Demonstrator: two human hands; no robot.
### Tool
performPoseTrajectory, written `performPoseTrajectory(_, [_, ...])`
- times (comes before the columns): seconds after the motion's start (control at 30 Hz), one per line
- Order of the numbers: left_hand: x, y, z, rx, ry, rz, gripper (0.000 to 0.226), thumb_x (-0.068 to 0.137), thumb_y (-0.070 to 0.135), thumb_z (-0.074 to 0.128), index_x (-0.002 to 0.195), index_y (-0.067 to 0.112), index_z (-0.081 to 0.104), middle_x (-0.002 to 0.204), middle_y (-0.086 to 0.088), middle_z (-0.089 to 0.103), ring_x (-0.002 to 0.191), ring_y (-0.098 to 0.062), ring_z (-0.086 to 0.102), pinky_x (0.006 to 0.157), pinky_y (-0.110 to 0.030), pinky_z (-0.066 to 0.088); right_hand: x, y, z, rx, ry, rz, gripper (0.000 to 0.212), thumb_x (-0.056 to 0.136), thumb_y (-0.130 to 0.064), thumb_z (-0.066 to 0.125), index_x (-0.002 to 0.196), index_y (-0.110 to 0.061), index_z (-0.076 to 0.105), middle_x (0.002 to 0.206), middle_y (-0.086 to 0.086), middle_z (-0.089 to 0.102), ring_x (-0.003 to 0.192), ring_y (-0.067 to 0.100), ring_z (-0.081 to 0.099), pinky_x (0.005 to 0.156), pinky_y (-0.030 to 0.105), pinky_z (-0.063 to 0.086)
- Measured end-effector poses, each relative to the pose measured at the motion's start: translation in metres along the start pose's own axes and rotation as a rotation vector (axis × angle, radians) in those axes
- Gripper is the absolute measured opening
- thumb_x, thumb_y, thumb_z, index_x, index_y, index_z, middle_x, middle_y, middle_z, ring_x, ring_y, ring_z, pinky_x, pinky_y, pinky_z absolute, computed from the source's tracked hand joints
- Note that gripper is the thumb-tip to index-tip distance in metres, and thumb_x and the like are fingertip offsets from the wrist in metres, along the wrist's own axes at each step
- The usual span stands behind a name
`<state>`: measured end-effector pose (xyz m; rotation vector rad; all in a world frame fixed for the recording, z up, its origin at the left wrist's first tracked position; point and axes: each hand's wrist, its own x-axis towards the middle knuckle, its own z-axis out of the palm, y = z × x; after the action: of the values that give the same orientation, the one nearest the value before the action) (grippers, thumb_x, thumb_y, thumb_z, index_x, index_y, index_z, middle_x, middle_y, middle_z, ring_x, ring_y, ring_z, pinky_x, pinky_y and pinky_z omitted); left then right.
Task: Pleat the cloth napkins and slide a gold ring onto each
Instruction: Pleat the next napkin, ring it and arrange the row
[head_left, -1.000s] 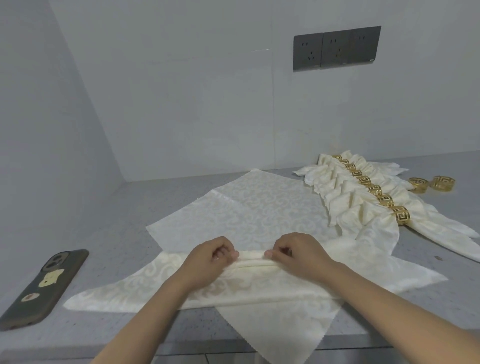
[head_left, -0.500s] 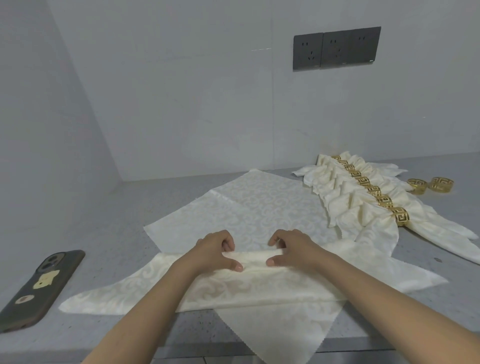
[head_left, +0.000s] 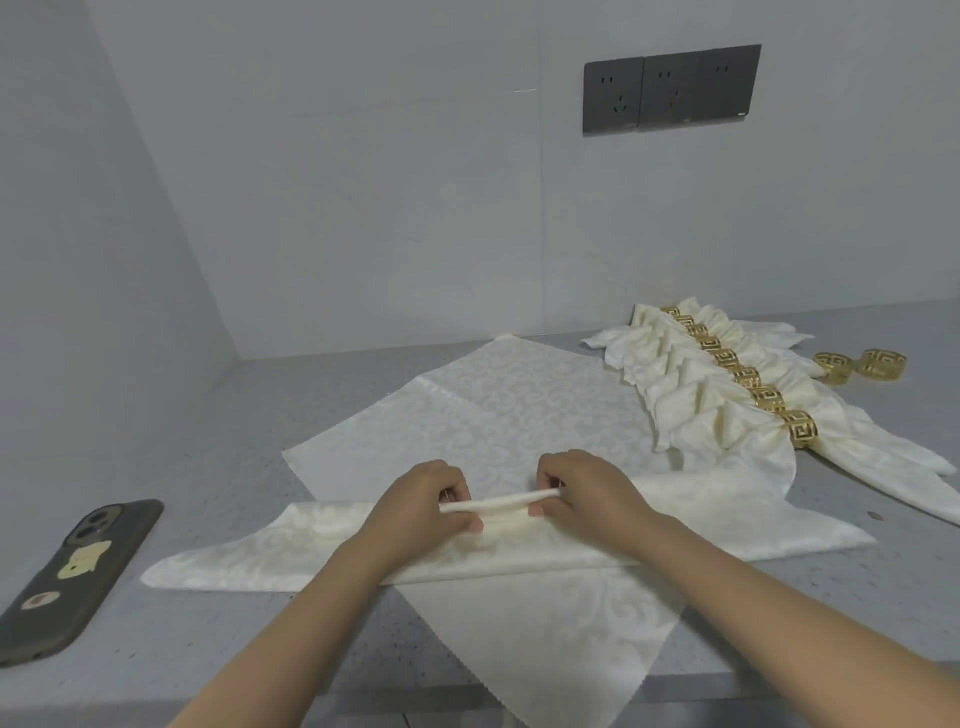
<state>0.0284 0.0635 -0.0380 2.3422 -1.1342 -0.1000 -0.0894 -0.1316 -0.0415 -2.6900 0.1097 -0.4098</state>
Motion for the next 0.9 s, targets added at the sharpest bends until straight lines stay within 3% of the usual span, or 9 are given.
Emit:
performPoseTrajectory(0.13, [-0.015,-0.001,-0.005,-0.164,-0.067,-0.045,0.015,0.08,0.042,0.071,0.079,0.028,0.065,0.089,0.009,0.062,0.082,0.0,0.054,0.07,-0.012,0.041,-0.009,0.001,-0.008,0.124,-0.118,0.049,0.024,0.076,-0.042,0.073,0.069,-0.032,0.052,0.074,-0.013,0.056,0.073,0.002,0.05,0.064,0.017,0.037])
performPoseTrajectory(0.23, [-0.018,-0.001,-0.002,-0.257,-0.049,-0.075,0.014,0.093,0.035,0.056,0.084,0.028,0.064,0.094,0.006,0.061,0.08,-0.001,0.054,0.071,-0.012,0.041,-0.012,0.001,-0.009,0.14,-0.14,0.061,0.03,0.082,-0.05,0.065,0.064,-0.031,0.05,0.074,-0.012,0.054,0.072,0.003,0.05,0.066,0.018,0.039])
performPoseTrajectory(0.33, [-0.017,-0.002,0.007,-0.153,0.001,-0.016,0.014,0.096,0.027,0.052,0.096,0.036,0.063,0.088,0.004,0.057,0.08,-0.001,0.049,0.077,-0.019,0.038,-0.011,-0.004,-0.004,0.051,-0.108,0.056,0.04,0.088,-0.045,0.06,0.058,-0.029,0.04,0.068,-0.011,0.043,0.067,0.005,0.043,0.063,0.02,0.035])
performPoseTrajectory(0.4, [-0.018,0.0,0.014,0.048,-0.006,0.008,0.025,0.097,0.031,0.048,0.118,0.04,0.059,0.095,0.005,0.05,0.094,-0.005,0.043,0.089,-0.024,0.033,-0.011,-0.005,0.005,-0.019,-0.074,0.069,0.034,0.087,-0.04,0.062,0.062,-0.03,0.042,0.075,-0.013,0.044,0.08,0.007,0.044,0.071,0.02,0.034])
performPoseTrajectory(0.47, [-0.02,0.001,0.021,0.22,-0.024,0.032,0.037,0.1,0.032,0.04,0.136,0.04,0.046,0.12,0.006,0.044,0.115,-0.011,0.035,0.103,-0.028,0.023,-0.012,-0.004,0.015,-0.021,-0.044,0.07,0.013,0.088,-0.036,0.06,0.081,-0.029,0.052,0.094,-0.012,0.052,0.1,0.011,0.045,0.087,0.022,0.034])
performPoseTrajectory(0.5, [-0.022,0.001,0.023,0.242,-0.048,0.042,0.041,0.102,0.033,0.035,0.142,0.038,0.037,0.137,0.005,0.037,0.127,-0.013,0.028,0.109,-0.031,0.017,-0.014,-0.003,0.019,-0.001,-0.066,0.07,0.011,0.091,-0.034,0.056,0.099,-0.026,0.055,0.109,-0.009,0.054,0.11,0.012,0.044,0.096,0.024,0.033])
performPoseTrajectory(0.6, [-0.027,0.0,0.026,0.238,-0.159,0.045,0.047,0.103,0.038,0.019,0.15,0.036,0.013,0.159,0.01,0.011,0.146,-0.009,0.004,0.118,-0.031,0.001,-0.02,-0.001,0.022,-0.04,-0.177,0.028,0.045,0.1,-0.031,0.038,0.144,-0.025,0.033,0.147,-0.006,0.038,0.137,0.013,0.028,0.112,0.028,0.019])
performPoseTrajectory(0.77, [-0.036,0.004,0.027,0.315,-0.201,0.039,0.053,0.1,0.046,0.008,0.151,0.034,0.006,0.16,0.01,0.003,0.146,-0.006,-0.003,0.118,-0.032,-0.006,-0.028,-0.001,0.023,-0.107,-0.225,-0.009,0.047,0.104,-0.032,0.024,0.15,-0.027,0.021,0.158,-0.005,0.015,0.146,0.01,0.007,0.117,0.025,0.005])
performPoseTrajectory(0.9, [-0.049,0.007,0.027,0.362,-0.188,0.072,0.082,0.076,0.061,-0.016,0.151,0.033,0.0,0.159,0.01,-0.003,0.145,-0.006,-0.007,0.115,-0.028,-0.012,-0.04,-0.004,0.025,-0.157,-0.199,-0.039,0.048,0.104,-0.034,0.02,0.151,-0.029,0.016,0.159,-0.007,0.012,0.146,0.007,0.004,0.115,0.022,0.001])
